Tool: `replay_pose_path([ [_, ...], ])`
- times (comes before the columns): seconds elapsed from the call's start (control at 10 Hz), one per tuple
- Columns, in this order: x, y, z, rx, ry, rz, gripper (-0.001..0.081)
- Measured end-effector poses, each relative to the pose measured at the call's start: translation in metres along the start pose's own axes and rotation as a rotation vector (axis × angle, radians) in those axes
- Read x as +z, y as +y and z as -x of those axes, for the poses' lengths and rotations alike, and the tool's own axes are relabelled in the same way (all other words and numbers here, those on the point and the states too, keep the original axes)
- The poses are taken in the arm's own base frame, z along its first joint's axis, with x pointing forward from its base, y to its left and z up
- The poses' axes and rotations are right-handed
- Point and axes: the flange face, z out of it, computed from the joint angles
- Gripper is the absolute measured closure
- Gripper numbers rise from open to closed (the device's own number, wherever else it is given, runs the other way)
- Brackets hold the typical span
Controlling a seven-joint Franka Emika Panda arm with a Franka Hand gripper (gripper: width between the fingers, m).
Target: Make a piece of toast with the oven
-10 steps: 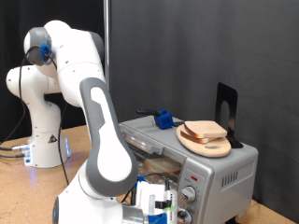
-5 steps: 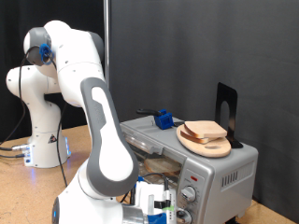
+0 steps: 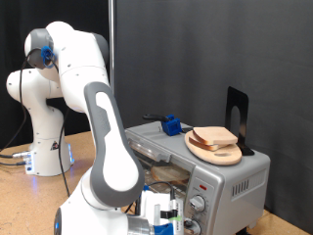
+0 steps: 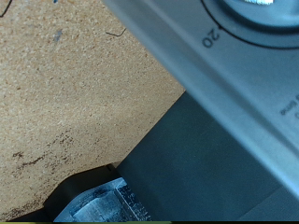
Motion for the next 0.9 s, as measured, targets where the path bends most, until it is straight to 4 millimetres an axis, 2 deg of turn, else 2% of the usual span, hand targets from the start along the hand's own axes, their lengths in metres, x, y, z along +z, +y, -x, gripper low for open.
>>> replay_pose_path([
  [0.4,0.0001,-0.0027,-0.0020,-0.110,0.004,-0.009,0.0011],
  [0.9,-0.0001,-0.0007,-0.0013,-0.061,-0.001,-0.002,0.0011],
])
